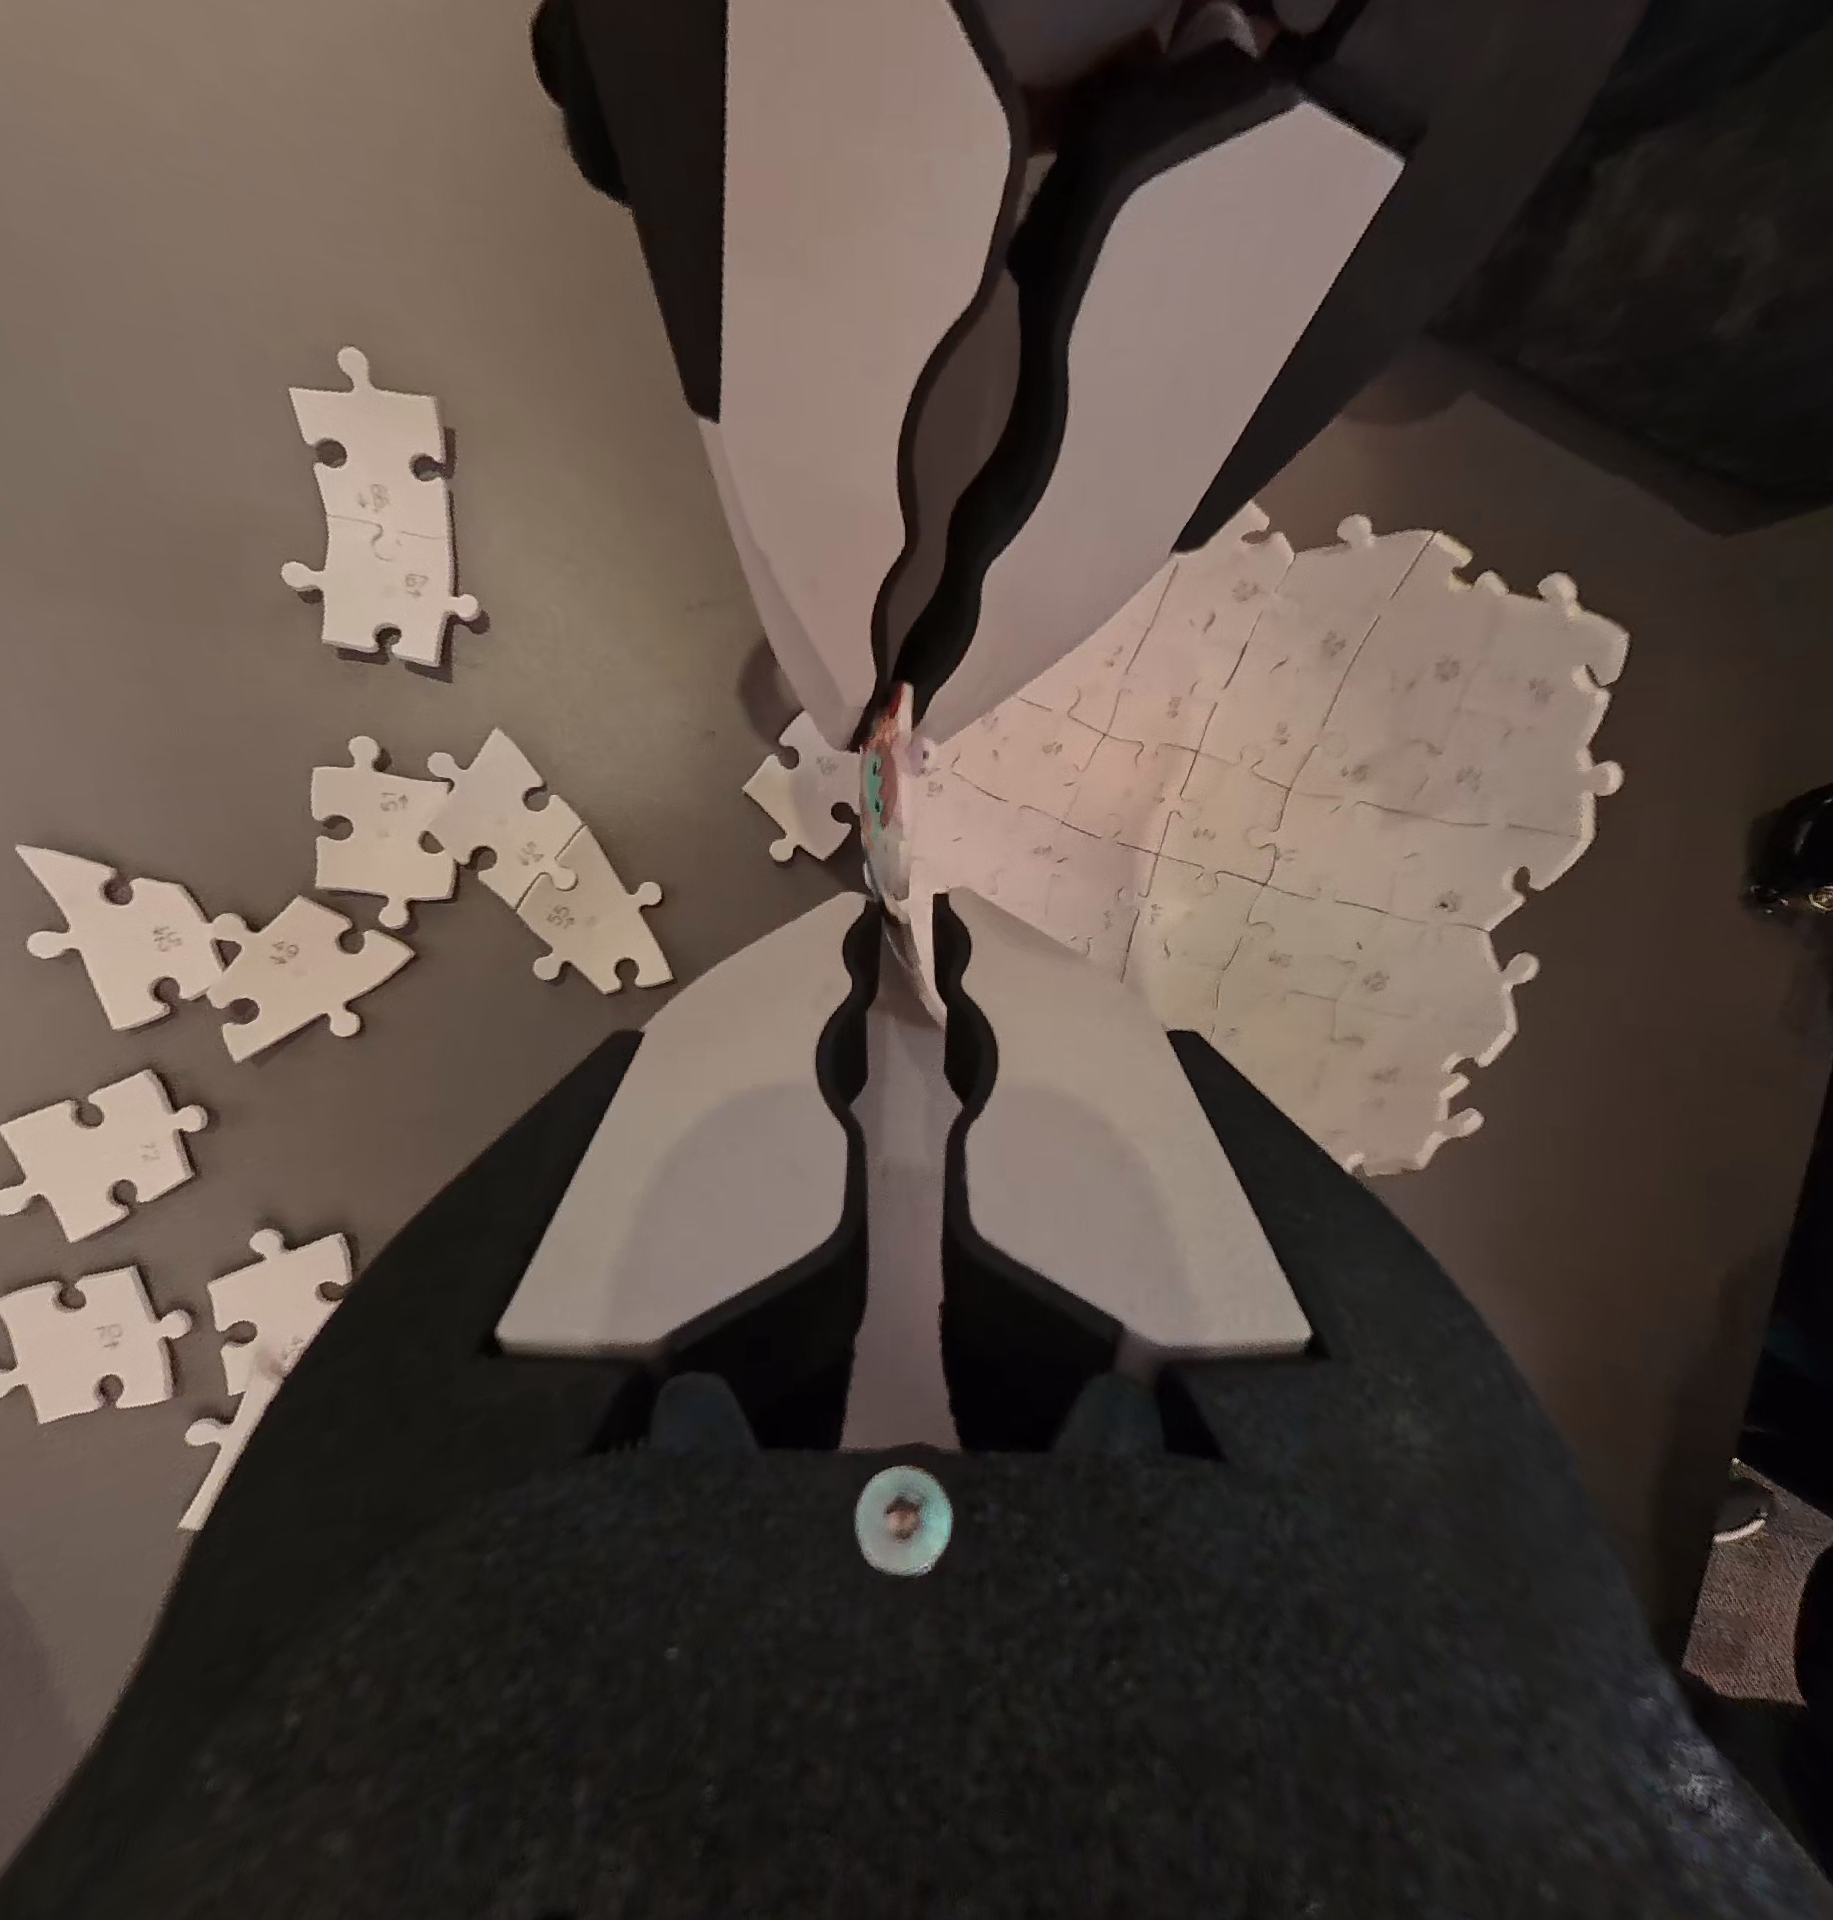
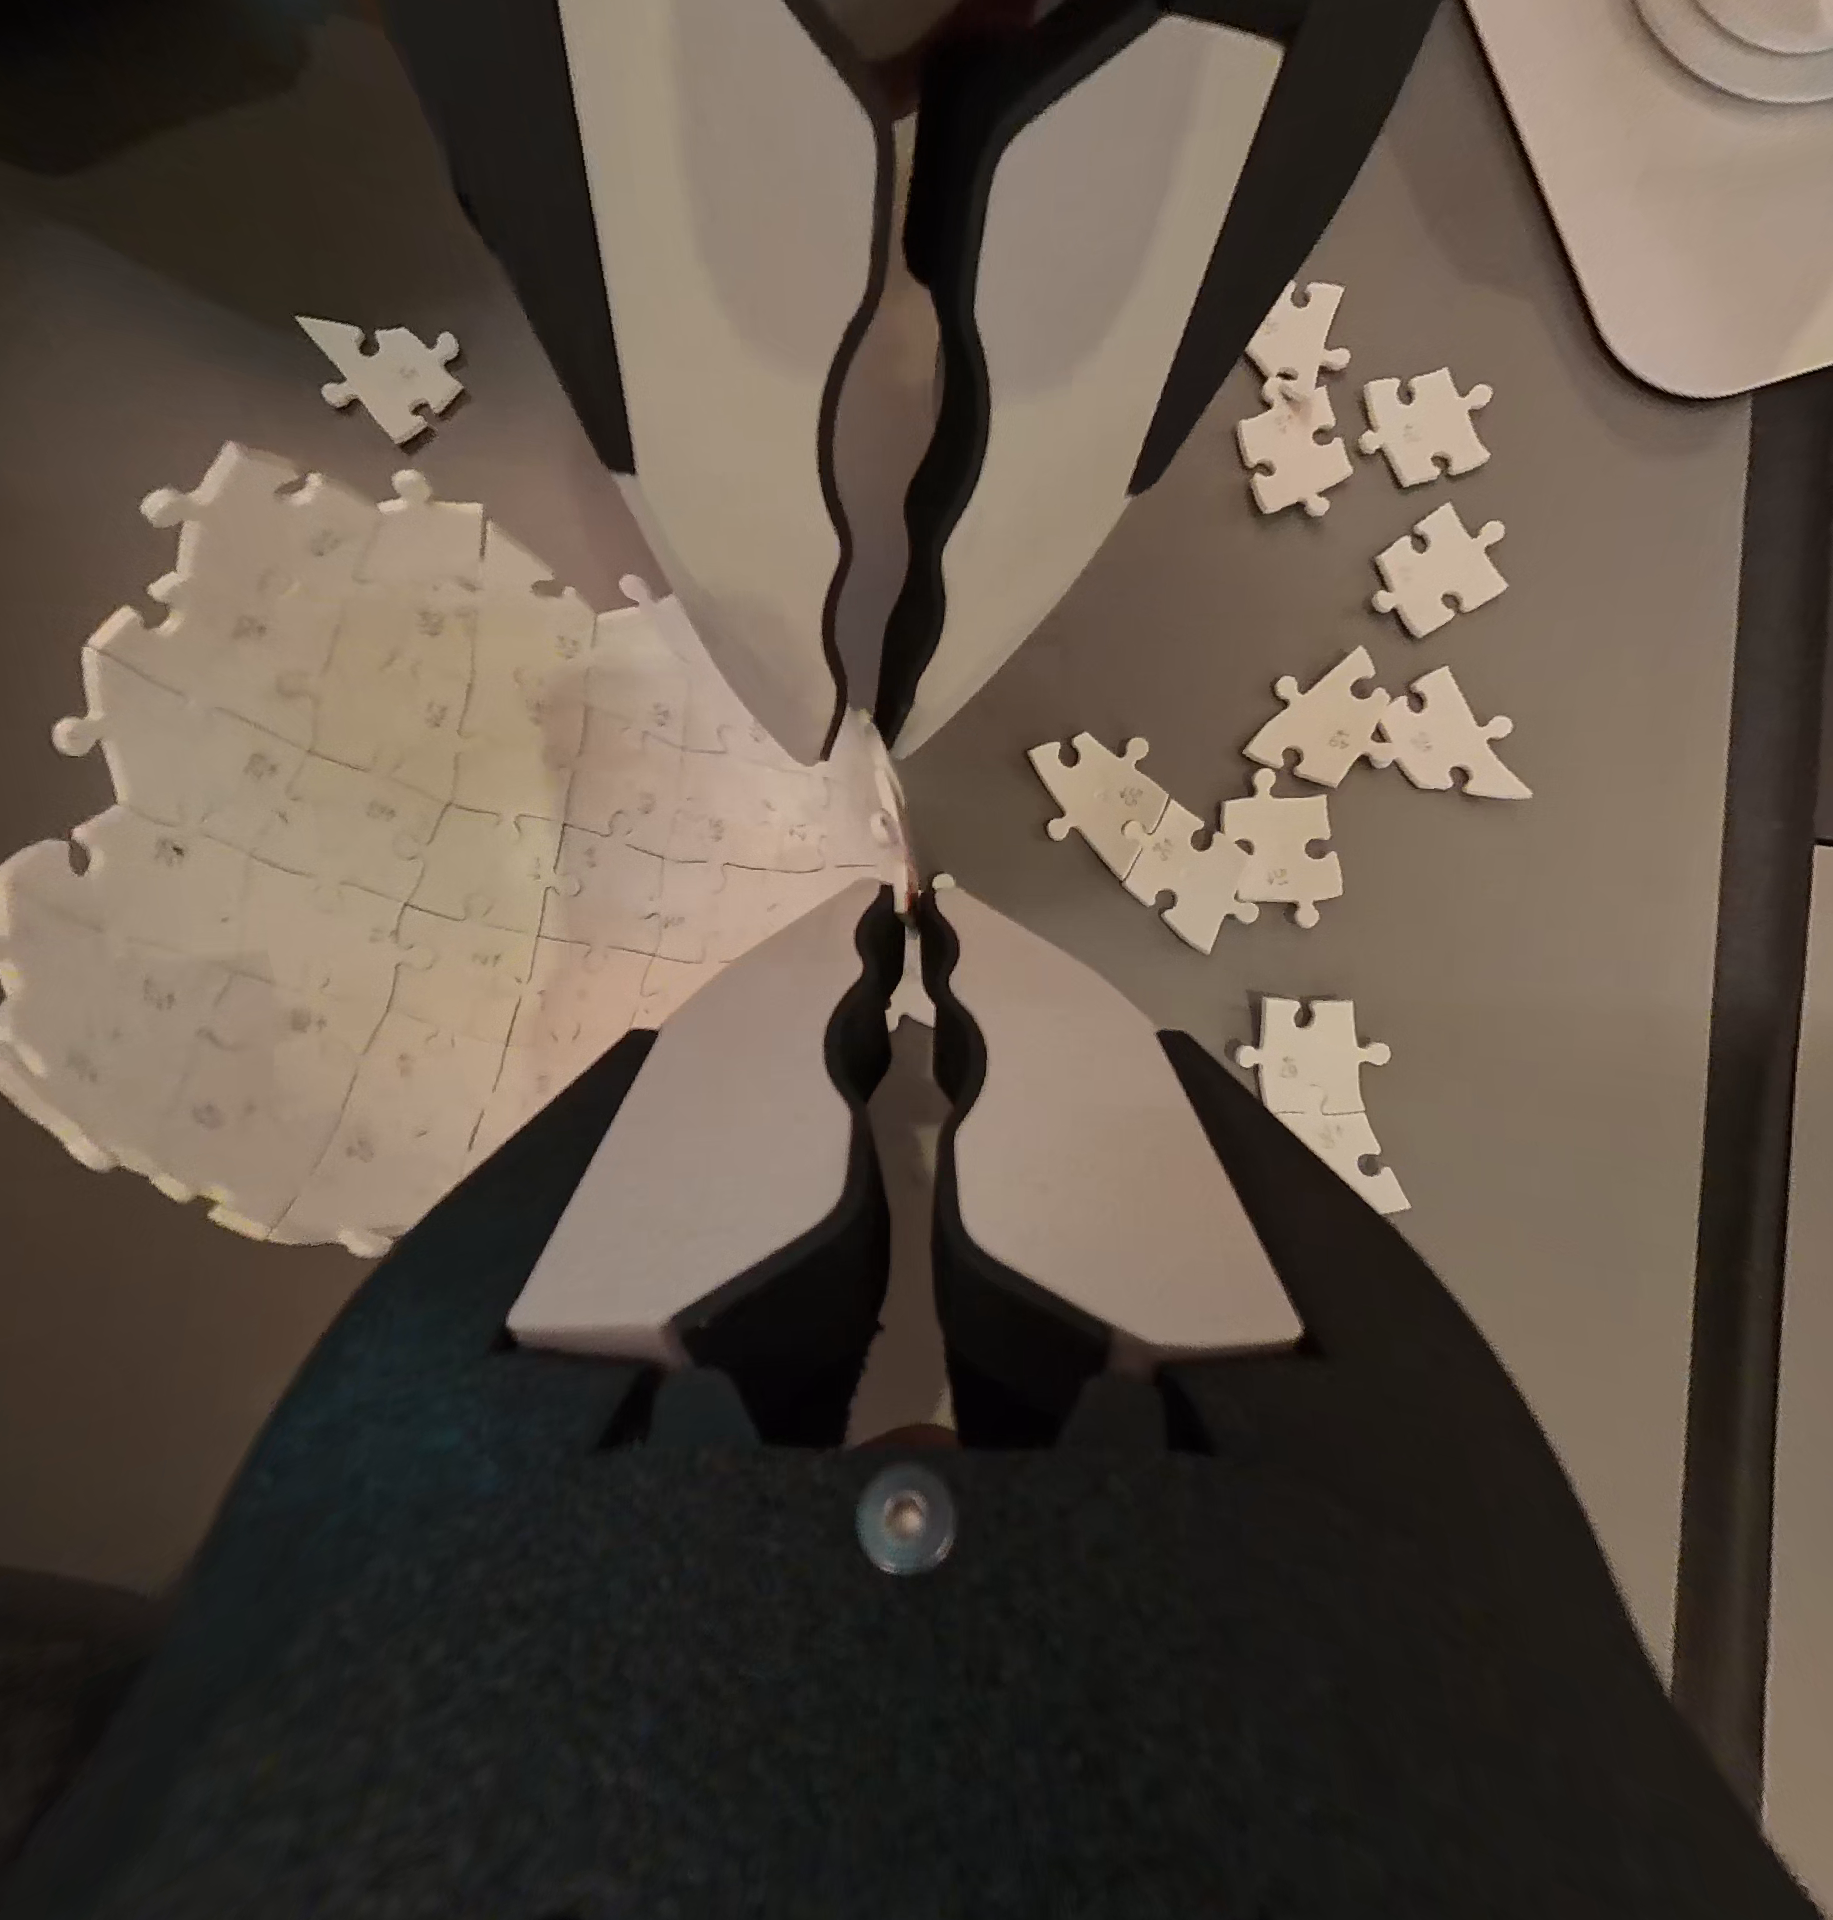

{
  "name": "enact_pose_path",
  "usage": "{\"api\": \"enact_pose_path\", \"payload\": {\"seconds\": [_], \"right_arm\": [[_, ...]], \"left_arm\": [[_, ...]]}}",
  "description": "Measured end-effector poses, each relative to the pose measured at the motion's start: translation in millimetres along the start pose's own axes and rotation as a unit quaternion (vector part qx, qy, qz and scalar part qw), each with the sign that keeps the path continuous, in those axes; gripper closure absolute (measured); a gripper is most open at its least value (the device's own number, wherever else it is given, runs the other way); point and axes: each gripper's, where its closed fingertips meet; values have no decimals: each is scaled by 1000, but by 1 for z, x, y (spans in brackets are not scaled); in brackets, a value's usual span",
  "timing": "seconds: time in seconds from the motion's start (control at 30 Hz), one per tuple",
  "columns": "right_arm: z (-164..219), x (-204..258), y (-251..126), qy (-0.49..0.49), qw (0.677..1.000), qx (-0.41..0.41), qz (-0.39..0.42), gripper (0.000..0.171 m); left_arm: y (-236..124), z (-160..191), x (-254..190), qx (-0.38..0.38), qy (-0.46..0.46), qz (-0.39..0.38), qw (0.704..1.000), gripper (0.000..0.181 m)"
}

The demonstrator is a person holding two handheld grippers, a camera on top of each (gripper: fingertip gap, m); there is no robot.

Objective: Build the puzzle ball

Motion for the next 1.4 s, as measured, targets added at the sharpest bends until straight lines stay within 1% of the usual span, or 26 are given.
{"api": "enact_pose_path", "payload": {"seconds": [0.47,0.97,1.03,1.17,1.3,1.4], "right_arm": [[0,1,5,14,1000,0,-14,168],[1,2,5,62,997,30,-26,167],[0,4,3,56,998,24,-27,167],[-2,3,-5,33,999,5,-17,158],[-4,6,-11,3,999,-32,-15,159],[-4,1,-7,-22,999,-46,12,166]], "left_arm": [[6,3,2,9,-1,1,1000,172],[10,1,5,5,-22,-8,1000,175],[10,1,5,2,-24,-5,1000,176],[11,2,4,3,-23,-3,1000,177],[10,2,4,4,-21,-3,1000,177],[11,2,4,4,-21,-2,1000,177]]}}
Point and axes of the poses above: each gripper's, where its closed fingertips meet, y out along the fingers, z out of its underside, x = y × z across the jaws, and after that the axes turned 9 degrees about z, right-handed
